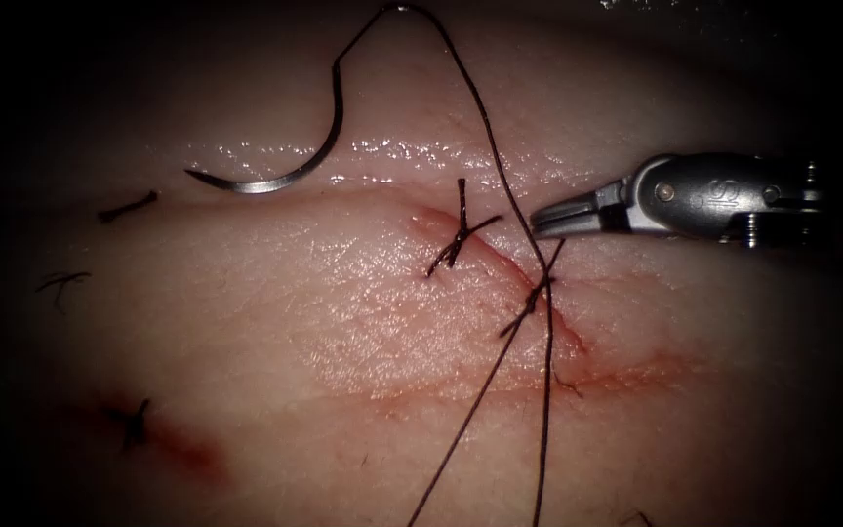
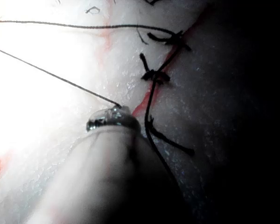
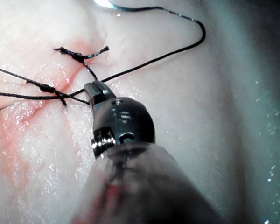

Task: Wound Closure

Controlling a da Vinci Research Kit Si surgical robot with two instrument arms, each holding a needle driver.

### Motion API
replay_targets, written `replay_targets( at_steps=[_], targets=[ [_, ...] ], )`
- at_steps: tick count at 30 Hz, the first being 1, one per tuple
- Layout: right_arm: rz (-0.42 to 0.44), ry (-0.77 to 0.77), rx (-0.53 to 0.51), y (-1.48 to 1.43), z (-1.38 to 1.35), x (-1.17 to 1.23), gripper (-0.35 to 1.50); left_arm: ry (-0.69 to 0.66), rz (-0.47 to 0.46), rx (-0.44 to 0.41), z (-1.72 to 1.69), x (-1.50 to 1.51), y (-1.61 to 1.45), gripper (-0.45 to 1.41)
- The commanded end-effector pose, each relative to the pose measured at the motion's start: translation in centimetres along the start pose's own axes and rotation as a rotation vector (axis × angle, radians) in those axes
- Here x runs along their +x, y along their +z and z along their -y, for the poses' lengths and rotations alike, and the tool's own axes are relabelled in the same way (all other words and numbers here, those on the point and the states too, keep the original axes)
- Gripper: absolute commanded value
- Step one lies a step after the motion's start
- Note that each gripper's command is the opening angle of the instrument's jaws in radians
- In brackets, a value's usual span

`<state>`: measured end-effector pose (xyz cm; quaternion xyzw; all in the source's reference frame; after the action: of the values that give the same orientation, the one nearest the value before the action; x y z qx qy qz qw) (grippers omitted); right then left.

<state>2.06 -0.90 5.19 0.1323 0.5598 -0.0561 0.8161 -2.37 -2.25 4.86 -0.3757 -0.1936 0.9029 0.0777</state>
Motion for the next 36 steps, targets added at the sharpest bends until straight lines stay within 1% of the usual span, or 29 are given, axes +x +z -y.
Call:
replay_targets(
  at_steps=[1,6,7,8,12,13,14,15,16,18,19,20,21,22,23,24,25,27,28,30,31,32,34,35,36],
  targets=[
    [-0.038,0.002,-0.014,0.12,0.11,0.13,-0.35,-0.022,-0.010,0.018,0.08,0.07,0.00,-0.45],
    [-0.084,0.000,-0.040,0.14,0.24,0.43,-0.35,0.011,-0.026,0.068,0.39,0.36,-0.21,-0.45],
    [-0.092,0.000,-0.046,0.15,0.25,0.49,-0.35,0.014,-0.031,0.074,0.44,0.42,-0.24,-0.45],
    [-0.111,0.003,-0.062,0.17,0.25,0.62,-0.35,0.029,-0.042,0.087,0.55,0.54,-0.30,-0.45],
    [-0.125,0.026,-0.074,0.21,0.25,0.84,-0.35,0.061,-0.042,0.103,0.69,0.76,-0.39,-0.45],
    [-0.114,0.046,-0.118,0.24,0.24,0.92,-0.35,0.072,-0.052,0.110,0.76,0.87,-0.46,-0.45],
    [-0.105,0.067,-0.185,0.27,0.21,0.97,-0.35,0.079,-0.066,0.122,0.81,0.97,-0.53,-0.45],
    [-0.096,0.094,-0.226,0.27,0.20,0.99,-0.01,0.091,-0.065,0.130,0.86,1.03,-0.60,-0.45],
    [-0.091,0.073,-0.223,0.27,0.18,1.00,0.22,0.094,-0.065,0.136,0.89,1.06,-0.65,-0.45],
    [-0.079,0.057,-0.233,0.25,0.16,1.01,0.99,0.094,-0.068,0.142,0.94,1.10,-0.71,-0.45],
    [-0.071,0.057,-0.242,0.24,0.16,1.01,1.18,0.095,-0.067,0.146,0.96,1.10,-0.74,-0.45],
    [-0.060,0.052,-0.252,0.23,0.16,1.01,1.31,0.101,-0.063,0.149,0.99,1.11,-0.77,-0.45],
    [-0.054,0.051,-0.256,0.20,0.17,1.00,1.36,0.103,-0.056,0.158,1.03,1.11,-0.82,-0.45],
    [-0.084,0.043,-0.236,0.14,0.20,0.97,1.30,0.101,-0.053,0.162,1.06,1.10,-0.85,-0.45],
    [-0.101,0.041,-0.251,0.11,0.22,0.95,1.30,0.098,-0.051,0.163,1.08,1.09,-0.86,-0.45],
    [-0.155,0.070,-0.278,0.04,0.28,0.92,1.35,0.104,-0.044,0.169,1.10,1.06,-0.89,-0.45],
    [-0.183,0.106,-0.283,0.00,0.33,0.90,1.43,0.109,-0.030,0.181,1.14,1.02,-0.92,-0.45],
    [-0.206,0.184,-0.309,-0.04,0.39,0.89,1.45,0.117,-0.014,0.196,1.19,0.99,-0.95,-0.45],
    [-0.216,0.222,-0.322,-0.05,0.42,0.90,1.41,0.122,-0.003,0.205,1.22,0.98,-0.97,-0.45],
    [-0.226,0.257,-0.348,-0.06,0.47,0.92,1.08,0.122,0.009,0.212,1.29,0.97,-1.02,-0.45],
    [-0.200,0.273,-0.401,-0.04,0.52,0.96,0.83,0.144,0.023,0.218,1.37,0.98,-1.09,-0.45],
    [-0.175,0.271,-0.433,-0.03,0.54,0.98,0.76,0.150,0.032,0.223,1.41,0.99,-1.12,-0.45],
    [-0.131,0.255,-0.484,0.01,0.57,1.03,0.76,0.167,0.040,0.230,1.49,1.01,-1.18,-0.45],
    [-0.106,0.247,-0.531,0.07,0.60,1.09,0.76,0.179,0.047,0.238,1.55,1.03,-1.22,-0.45],
    [-0.102,0.252,-0.547,0.09,0.60,1.11,0.76,0.193,0.069,0.258,1.59,1.04,-1.25,-0.45]
  ],
)
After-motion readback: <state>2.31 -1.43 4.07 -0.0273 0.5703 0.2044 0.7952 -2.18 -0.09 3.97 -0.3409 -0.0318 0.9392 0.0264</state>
